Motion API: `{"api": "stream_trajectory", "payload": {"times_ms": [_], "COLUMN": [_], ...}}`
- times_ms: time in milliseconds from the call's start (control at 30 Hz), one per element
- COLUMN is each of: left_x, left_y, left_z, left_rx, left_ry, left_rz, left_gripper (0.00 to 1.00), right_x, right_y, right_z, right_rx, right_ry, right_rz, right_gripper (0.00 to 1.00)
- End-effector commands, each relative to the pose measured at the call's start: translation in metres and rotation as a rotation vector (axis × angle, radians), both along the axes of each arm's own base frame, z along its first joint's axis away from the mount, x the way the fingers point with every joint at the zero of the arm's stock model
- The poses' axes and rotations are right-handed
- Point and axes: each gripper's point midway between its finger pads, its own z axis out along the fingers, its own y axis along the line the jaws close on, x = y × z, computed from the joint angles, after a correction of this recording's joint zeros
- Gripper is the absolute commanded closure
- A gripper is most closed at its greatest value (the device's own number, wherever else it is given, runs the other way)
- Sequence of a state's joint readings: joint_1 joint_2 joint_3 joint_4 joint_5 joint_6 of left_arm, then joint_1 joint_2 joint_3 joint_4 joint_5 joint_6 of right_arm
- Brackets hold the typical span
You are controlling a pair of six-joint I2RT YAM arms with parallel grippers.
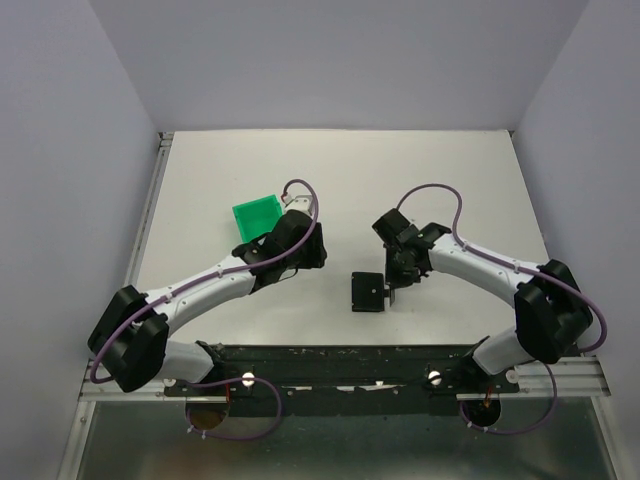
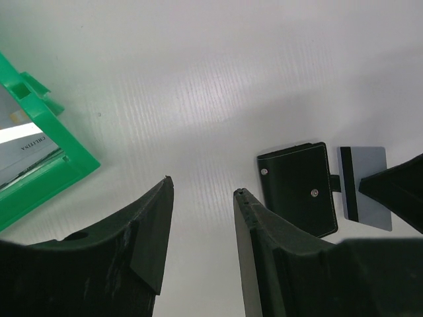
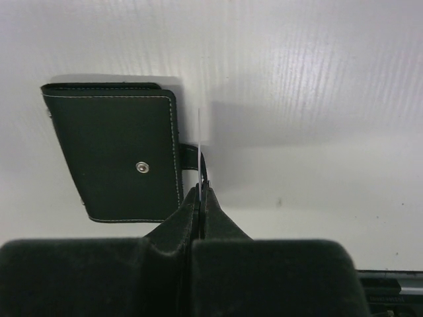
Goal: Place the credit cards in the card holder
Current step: Insert the credit card into the card holder.
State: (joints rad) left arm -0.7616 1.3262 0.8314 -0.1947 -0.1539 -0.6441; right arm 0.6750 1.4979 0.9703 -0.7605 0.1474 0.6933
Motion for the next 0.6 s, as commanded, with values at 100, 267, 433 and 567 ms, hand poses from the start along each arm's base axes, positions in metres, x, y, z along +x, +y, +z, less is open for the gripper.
{"api": "stream_trajectory", "payload": {"times_ms": [100,267,433,567], "left_x": [0.003,0.002,0.001,-0.001], "left_y": [-0.01,-0.013,-0.014,-0.016], "left_z": [-0.005,-0.01,-0.014,-0.017], "left_rx": [-0.016,-0.022,-0.021,-0.024], "left_ry": [0.004,0.019,0.026,0.035], "left_rz": [-0.019,-0.03,-0.037,-0.045], "left_gripper": [0.46,0.46,0.47,0.47], "right_x": [-0.011,-0.008,-0.005,-0.004], "right_y": [-0.021,-0.008,0.003,0.013], "right_z": [-0.005,-0.007,-0.005,-0.004], "right_rx": [-0.072,-0.016,0.046,0.091], "right_ry": [0.002,0.001,-0.015,-0.016], "right_rz": [-0.046,-0.015,0.008,0.021], "right_gripper": [0.99,1.0,0.99,1.0]}}
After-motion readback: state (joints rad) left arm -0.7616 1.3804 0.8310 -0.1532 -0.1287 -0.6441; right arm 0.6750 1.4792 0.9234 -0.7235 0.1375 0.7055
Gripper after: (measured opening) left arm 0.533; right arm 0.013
